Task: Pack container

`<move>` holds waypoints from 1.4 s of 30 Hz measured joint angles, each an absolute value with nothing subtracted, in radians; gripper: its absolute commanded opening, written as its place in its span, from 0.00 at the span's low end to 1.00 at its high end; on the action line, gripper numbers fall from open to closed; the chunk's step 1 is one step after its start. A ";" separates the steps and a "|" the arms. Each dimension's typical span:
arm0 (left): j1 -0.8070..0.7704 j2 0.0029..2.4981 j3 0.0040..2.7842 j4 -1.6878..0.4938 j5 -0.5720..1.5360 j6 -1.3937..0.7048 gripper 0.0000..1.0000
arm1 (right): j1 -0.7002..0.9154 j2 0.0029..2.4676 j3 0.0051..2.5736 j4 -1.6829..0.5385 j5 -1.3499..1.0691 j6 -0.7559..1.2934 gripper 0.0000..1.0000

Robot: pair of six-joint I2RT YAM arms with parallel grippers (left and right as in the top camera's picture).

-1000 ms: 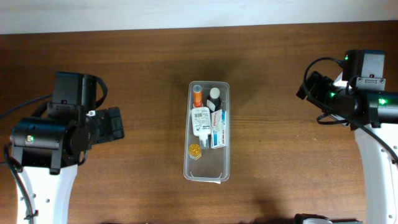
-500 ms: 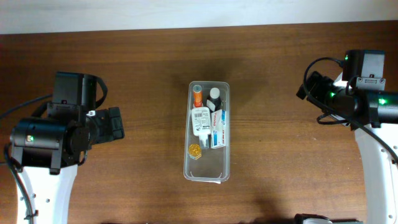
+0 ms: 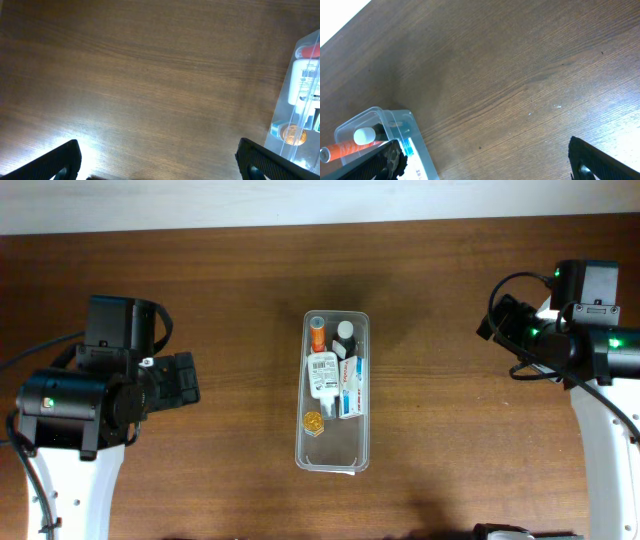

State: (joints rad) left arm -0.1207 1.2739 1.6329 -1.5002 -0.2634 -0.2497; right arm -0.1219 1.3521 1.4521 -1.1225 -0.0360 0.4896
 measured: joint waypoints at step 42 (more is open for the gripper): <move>-0.121 1.274 1.633 -1.501 -0.264 -0.250 0.99 | -0.122 0.951 1.301 -1.008 -0.001 0.031 0.98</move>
